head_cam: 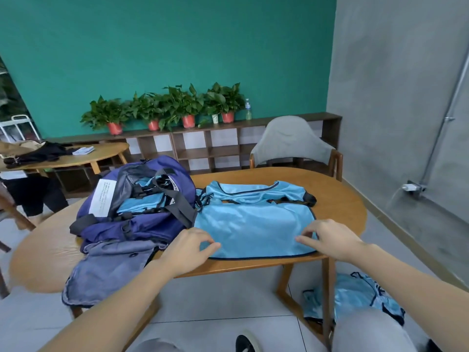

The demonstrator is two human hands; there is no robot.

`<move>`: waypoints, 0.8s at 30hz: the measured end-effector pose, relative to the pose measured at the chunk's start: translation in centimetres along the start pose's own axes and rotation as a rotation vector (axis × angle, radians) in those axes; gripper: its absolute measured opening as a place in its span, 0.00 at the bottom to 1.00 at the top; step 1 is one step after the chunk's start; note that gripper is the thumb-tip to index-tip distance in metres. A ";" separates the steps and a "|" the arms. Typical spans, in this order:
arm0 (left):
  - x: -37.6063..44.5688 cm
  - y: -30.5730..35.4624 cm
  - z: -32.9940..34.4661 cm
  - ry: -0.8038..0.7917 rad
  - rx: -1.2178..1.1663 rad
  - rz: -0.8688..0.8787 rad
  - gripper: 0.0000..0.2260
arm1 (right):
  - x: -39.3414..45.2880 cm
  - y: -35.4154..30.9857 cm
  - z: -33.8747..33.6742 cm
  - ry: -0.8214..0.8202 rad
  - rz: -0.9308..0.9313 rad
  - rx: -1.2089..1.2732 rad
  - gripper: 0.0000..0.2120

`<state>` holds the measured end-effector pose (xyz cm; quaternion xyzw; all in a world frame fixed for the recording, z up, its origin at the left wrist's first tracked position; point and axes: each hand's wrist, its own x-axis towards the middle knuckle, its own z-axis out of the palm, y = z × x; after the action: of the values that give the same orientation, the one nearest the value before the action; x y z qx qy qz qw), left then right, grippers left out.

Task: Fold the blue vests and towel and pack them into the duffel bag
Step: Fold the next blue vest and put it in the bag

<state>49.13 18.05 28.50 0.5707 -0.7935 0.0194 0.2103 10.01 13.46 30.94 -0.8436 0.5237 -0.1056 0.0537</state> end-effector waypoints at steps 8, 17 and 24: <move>10.5 0.9 1.2 0.065 -0.106 -0.060 0.07 | 9.4 -0.5 -0.8 0.104 0.015 0.046 0.16; 23.5 0.4 5.8 0.009 -0.117 -0.044 0.09 | 22.5 2.7 0.1 0.098 0.010 0.036 0.10; 29.0 0.3 8.9 -0.082 -0.090 0.041 0.12 | 28.7 6.6 2.2 -0.027 -0.003 0.009 0.11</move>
<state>38.56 -10.25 30.77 0.5445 -0.8131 -0.0353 0.2029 17.12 -15.19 31.00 -0.8454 0.5214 -0.0964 0.0644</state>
